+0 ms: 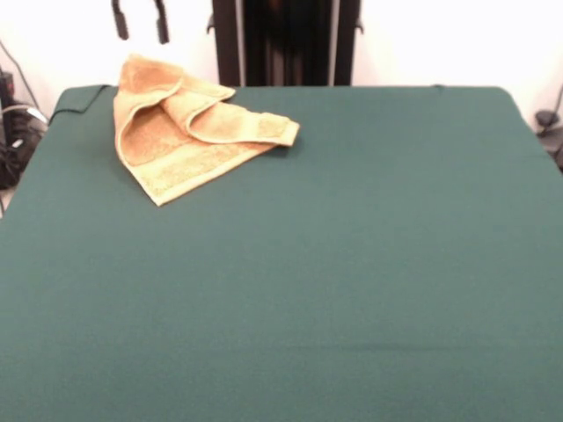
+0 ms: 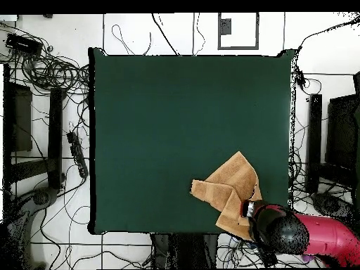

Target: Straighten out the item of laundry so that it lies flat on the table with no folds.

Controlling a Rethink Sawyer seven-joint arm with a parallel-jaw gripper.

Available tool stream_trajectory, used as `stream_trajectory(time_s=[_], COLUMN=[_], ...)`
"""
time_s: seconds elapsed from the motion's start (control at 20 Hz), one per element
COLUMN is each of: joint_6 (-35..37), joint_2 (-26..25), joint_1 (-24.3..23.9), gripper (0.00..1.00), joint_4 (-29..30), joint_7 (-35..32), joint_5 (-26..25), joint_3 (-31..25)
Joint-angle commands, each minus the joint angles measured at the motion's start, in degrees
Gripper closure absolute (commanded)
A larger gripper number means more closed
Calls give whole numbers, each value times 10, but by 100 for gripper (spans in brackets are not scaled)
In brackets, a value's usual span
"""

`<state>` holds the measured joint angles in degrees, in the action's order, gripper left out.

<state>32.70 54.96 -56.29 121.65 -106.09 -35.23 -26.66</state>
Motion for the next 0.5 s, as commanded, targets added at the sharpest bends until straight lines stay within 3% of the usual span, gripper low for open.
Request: stream_trajectory(time_s=[0.05,0.5], joint_6=[-95,-162], joint_2=[-15,-42], joint_1=[104,160], gripper=[0,0], joint_4=[61,57], joint_7=[-229,-248], joint_5=[79,124], joint_3=[90,151])
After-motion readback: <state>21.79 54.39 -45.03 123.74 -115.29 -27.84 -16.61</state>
